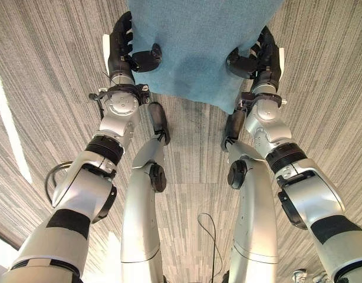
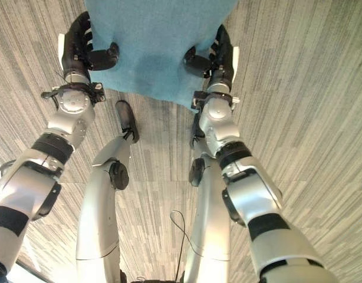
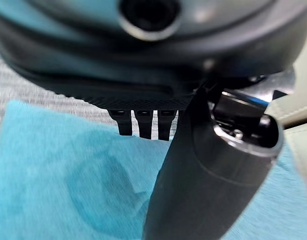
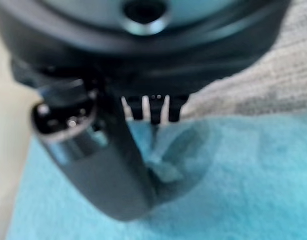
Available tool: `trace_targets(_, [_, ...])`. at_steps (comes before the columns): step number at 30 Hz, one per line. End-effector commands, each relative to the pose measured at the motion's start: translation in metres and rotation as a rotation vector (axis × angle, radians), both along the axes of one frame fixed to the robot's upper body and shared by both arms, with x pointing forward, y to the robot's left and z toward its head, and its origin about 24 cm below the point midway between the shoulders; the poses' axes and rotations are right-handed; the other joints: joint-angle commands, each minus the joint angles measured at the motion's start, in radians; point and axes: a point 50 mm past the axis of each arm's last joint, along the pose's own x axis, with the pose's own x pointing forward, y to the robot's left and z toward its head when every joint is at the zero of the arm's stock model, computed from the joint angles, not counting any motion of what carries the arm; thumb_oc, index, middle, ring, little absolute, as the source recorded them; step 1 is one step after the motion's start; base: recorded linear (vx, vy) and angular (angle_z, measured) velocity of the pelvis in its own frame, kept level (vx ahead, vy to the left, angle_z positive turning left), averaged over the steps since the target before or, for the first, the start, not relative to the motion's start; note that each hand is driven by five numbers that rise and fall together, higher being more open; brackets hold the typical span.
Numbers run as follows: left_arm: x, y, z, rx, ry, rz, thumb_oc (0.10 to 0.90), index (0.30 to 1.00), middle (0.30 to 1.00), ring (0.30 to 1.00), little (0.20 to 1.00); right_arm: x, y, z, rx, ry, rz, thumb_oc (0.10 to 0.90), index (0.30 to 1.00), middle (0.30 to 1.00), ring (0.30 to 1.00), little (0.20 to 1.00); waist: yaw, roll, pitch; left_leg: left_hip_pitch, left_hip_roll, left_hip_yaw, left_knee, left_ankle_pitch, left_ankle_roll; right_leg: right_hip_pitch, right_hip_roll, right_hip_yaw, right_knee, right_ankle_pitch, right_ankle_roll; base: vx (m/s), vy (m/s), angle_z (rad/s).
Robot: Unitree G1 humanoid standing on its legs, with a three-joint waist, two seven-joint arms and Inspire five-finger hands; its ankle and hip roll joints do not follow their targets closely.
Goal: Pick up all the scattered cushions and arrange them neatly on the sofa.
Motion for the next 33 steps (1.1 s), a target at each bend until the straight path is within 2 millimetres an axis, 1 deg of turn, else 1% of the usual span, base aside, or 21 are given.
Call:
trace_targets(1, [-0.010,-0.032,-0.001,-0.060,-0.101,-0.140,0.400,0.300,0.300,0.300,0.300,-0.028,0.097,0.015,-0.026,-0.190,0.387,0.400,0.300,0.300,0.300,0.300,0.008,0.009,-0.145,-0.019,-0.050,-0.055,0.113,-0.157,-0.003,0.035,0.024,-0.015,-0.047,-0.018,0.060,0.00,0.000,0.00])
trace_targets(4, [-0.015,-0.029,0.007,-0.075,-0.155,-0.152,0.400,0.300,0.300,0.300,0.300,-0.033,0.092,0.019,-0.026,-0.237,0.388,0.400,0.300,0.300,0.300,0.300,0.008,0.009,-0.176,-0.018,-0.053,-0.061,0.083,-0.148,-0.004,0.048,0.029,-0.029,-0.082,-0.007,0.065,-0.01,0.004,-0.01])
trace_targets(5, [-0.020,-0.027,0.010,-0.107,-0.191,-0.163,0.400,0.300,0.300,0.300,0.300,-0.035,0.082,0.019,-0.019,-0.261,0.361,0.400,0.300,0.300,0.300,0.300,0.010,0.013,-0.200,-0.001,-0.052,-0.067,0.047,-0.136,-0.004,0.071,0.034,-0.042,-0.118,0.004,0.069,-0.05,0.011,-0.04])
trace_targets(7, [-0.023,-0.027,0.010,-0.119,-0.204,-0.172,0.400,0.300,0.300,0.300,0.300,-0.035,0.078,0.018,-0.016,-0.266,0.345,0.400,0.300,0.300,0.300,0.300,0.009,0.013,-0.202,0.020,-0.051,-0.064,0.026,-0.132,-0.004,0.092,0.035,-0.048,-0.137,0.008,0.069,-0.06,0.013,-0.02])
trace_targets(11, [-0.038,-0.032,0.005,-0.195,-0.269,-0.242,0.400,0.300,0.300,0.300,0.300,-0.044,0.059,0.011,-0.025,-0.306,0.299,0.400,0.300,0.300,0.300,0.300,0.000,0.007,-0.206,0.158,-0.056,-0.066,-0.092,-0.108,-0.007,0.217,0.049,-0.061,-0.232,0.042,0.078,-0.06,0.011,0.01])
trace_targets(12, [-0.044,-0.038,-0.005,-0.191,-0.266,-0.269,0.400,0.300,0.300,0.300,0.300,-0.048,0.054,0.002,-0.014,-0.304,0.296,0.400,0.300,0.300,0.300,0.300,-0.003,0.006,-0.202,0.221,-0.058,-0.074,-0.131,-0.099,-0.010,0.278,0.051,-0.062,-0.271,0.060,0.083,-0.05,0.002,0.04])
trace_targets(13, [-0.044,-0.038,-0.005,-0.191,-0.266,-0.269,0.400,0.300,0.300,0.300,0.300,-0.048,0.054,0.002,-0.014,-0.303,0.296,0.400,0.300,0.300,0.300,0.300,-0.003,0.006,-0.201,0.222,-0.059,-0.074,-0.132,-0.098,-0.010,0.280,0.051,-0.062,-0.272,0.060,0.083,-0.05,-0.011,0.01])
trace_targets(15, [-0.053,-0.043,-0.021,-0.169,-0.253,-0.308,0.400,0.300,0.300,0.300,0.300,-0.058,0.049,-0.009,-0.004,-0.316,0.305,0.400,0.300,0.300,0.300,0.300,-0.007,0.002,-0.200,0.304,-0.056,-0.077,-0.176,-0.089,-0.017,0.359,0.051,-0.071,-0.316,0.076,0.085,-0.04,-0.022,0.00])
trace_targets(16, [-0.059,-0.047,-0.039,-0.152,-0.223,-0.333,0.400,0.300,0.300,0.300,0.300,-0.063,0.045,-0.025,-0.002,-0.293,0.310,0.400,0.300,0.300,0.300,0.300,-0.011,-0.002,-0.202,0.370,-0.053,-0.084,-0.210,-0.085,-0.020,0.422,0.046,-0.075,-0.357,0.088,0.087,-0.04,-0.027,0.00])
trace_targets(17, [-0.059,-0.047,-0.040,-0.152,-0.221,-0.333,0.400,0.300,0.300,0.300,0.300,-0.064,0.045,-0.026,-0.001,-0.291,0.309,0.400,0.300,0.300,0.300,0.300,-0.011,-0.002,-0.200,0.376,-0.053,-0.084,-0.214,-0.084,-0.020,0.429,0.046,-0.076,-0.361,0.090,0.087,-0.01,-0.031,-0.01])
trace_targets(18, [-0.063,-0.048,-0.047,-0.142,-0.214,-0.342,0.400,0.300,0.300,0.300,0.300,-0.067,0.042,-0.036,0.005,-0.274,0.309,0.400,0.300,0.300,0.300,0.300,-0.012,-0.004,-0.202,0.415,-0.051,-0.087,-0.242,-0.079,-0.026,0.465,0.047,-0.078,-0.382,0.096,0.088,0.03,-0.052,-0.01])
trace_targets(19, [-0.072,-0.053,-0.063,-0.132,-0.188,-0.375,0.400,0.300,0.300,0.300,0.300,-0.077,0.036,-0.054,-0.003,-0.247,0.306,0.400,0.300,0.300,0.300,0.300,-0.018,-0.010,-0.208,0.492,-0.050,-0.091,-0.285,-0.071,-0.035,0.537,0.043,-0.087,-0.430,0.107,0.090,0.02,-0.069,-0.02])
trace_targets(22, [-0.087,-0.058,-0.097,-0.167,-0.107,-0.420,0.400,0.300,0.300,0.300,0.300,-0.095,0.028,-0.090,0.013,-0.167,0.297,0.400,0.300,0.300,0.300,0.300,-0.024,-0.020,-0.215,0.653,-0.052,-0.101,-0.372,-0.056,-0.044,0.689,0.046,-0.111,-0.520,0.126,0.096,-0.01,-0.084,-0.02])
trace_targets(23, [-0.095,-0.061,-0.115,-0.180,-0.058,-0.438,0.400,0.300,0.300,0.300,0.300,-0.105,0.025,-0.110,0.035,-0.113,0.295,0.400,0.300,0.300,0.300,0.300,-0.029,-0.026,-0.224,0.743,-0.056,-0.104,-0.417,-0.047,-0.049,0.773,0.047,-0.125,-0.565,0.136,0.099,-0.07,-0.081,0.01])
trace_targets(24, [-0.099,-0.061,-0.123,-0.175,-0.034,-0.445,0.400,0.300,0.300,0.300,0.300,-0.109,0.021,-0.117,0.039,-0.095,0.277,0.400,0.300,0.300,0.300,0.300,-0.033,-0.029,-0.224,0.780,-0.060,-0.100,-0.448,-0.008,-0.047,0.813,0.045,-0.137,-0.604,0.170,0.094,-0.04,-0.086,0.01])
trace_targets(25, [-0.105,-0.061,-0.132,-0.159,-0.012,-0.453,0.400,0.300,0.300,0.300,0.300,-0.115,0.016,-0.127,0.035,-0.066,0.264,0.400,0.300,0.300,0.300,0.300,-0.035,-0.032,-0.232,0.839,-0.059,-0.099,-0.481,-0.003,-0.049,0.865,0.048,-0.143,-0.630,0.174,0.096,0.00,-0.062,0.00])
trace_targets(26, [-0.113,-0.058,-0.147,-0.173,0.035,-0.460,0.400,0.300,0.300,0.300,0.300,-0.126,0.008,-0.140,0.046,-0.029,0.244,0.400,0.300,0.300,0.300,0.300,-0.039,-0.037,-0.242,0.943,-0.058,-0.094,-0.528,0.007,-0.055,0.969,0.055,-0.153,-0.677,0.178,0.099,0.06,-0.050,-0.02])
trace_targets(27, [-0.113,-0.058,-0.147,-0.173,0.036,-0.460,0.400,0.300,0.300,0.300,0.300,-0.126,0.008,-0.140,0.046,-0.029,0.244,0.400,0.300,0.300,0.300,0.300,-0.039,-0.037,-0.239,0.947,-0.058,-0.094,-0.530,0.008,-0.055,0.973,0.055,-0.153,-0.679,0.179,0.099,0.07,-0.045,-0.05])
trace_targets(30, [-0.126,-0.053,-0.167,-0.179,0.101,-0.470,0.400,0.300,0.300,0.300,0.300,-0.141,-0.006,-0.156,0.023,0.026,0.202,0.400,0.300,0.300,0.300,0.300,-0.047,-0.042,-0.267,1.094,-0.053,-0.084,-0.595,0.011,-0.057,1.113,0.070,-0.163,-0.739,0.181,0.102,0.13,-0.023,-0.06])
trace_targets(31, [-0.134,-0.048,-0.176,-0.179,0.134,-0.474,0.400,0.300,0.300,0.300,0.300,-0.152,-0.016,-0.166,0.007,0.059,0.172,0.400,0.300,0.300,0.300,0.300,-0.052,-0.045,-0.290,1.176,-0.056,-0.075,-0.629,0.011,-0.057,1.209,0.079,-0.161,-0.791,0.183,0.107,0.20,0.013,-0.06])
trace_targets(33, [-0.142,-0.046,-0.186,-0.189,0.171,-0.480,0.400,0.300,0.300,0.300,0.300,-0.160,-0.024,-0.174,0.013,0.091,0.149,0.400,0.300,0.300,0.300,0.300,-0.060,-0.049,-0.320,1.257,-0.052,-0.059,-0.658,0.003,-0.058,1.293,0.085,-0.155,-0.840,0.190,0.115,0.18,0.045,-0.02])
